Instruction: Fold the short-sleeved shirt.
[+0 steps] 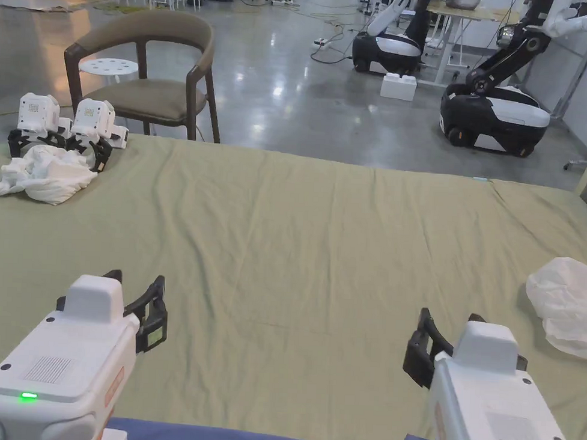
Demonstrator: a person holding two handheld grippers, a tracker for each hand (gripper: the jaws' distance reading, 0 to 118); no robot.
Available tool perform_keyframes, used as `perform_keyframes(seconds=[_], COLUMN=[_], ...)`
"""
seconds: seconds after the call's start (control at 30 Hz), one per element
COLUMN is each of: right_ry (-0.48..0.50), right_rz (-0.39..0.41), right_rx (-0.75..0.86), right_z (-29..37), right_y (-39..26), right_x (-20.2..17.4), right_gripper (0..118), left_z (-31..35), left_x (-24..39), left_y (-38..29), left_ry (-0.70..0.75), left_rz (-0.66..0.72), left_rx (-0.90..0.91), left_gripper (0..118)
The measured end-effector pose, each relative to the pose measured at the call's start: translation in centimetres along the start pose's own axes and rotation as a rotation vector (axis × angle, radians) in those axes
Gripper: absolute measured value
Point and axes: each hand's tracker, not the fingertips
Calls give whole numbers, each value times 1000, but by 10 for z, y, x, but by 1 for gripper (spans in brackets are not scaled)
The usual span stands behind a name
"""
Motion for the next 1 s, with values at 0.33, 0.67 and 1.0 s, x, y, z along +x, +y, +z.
perform_keyframes(seconds=[0.33, 0.67, 1.0], right_ry=[24, 59, 102], right_rz=[-55, -29, -13], right_rx=[112, 73, -48], right_z=[-2, -2, -9], right_y=[15, 9, -11], right_x=[-14, -16, -22], right_gripper=[0, 0, 0], left_z=[14, 22, -1], left_x=[-2, -106, -197], left_y=[24, -24, -121], left_ry=[17, 8, -234], left_rz=[21, 59, 393], left_rx=[86, -233, -706], left_gripper=[0, 0, 61])
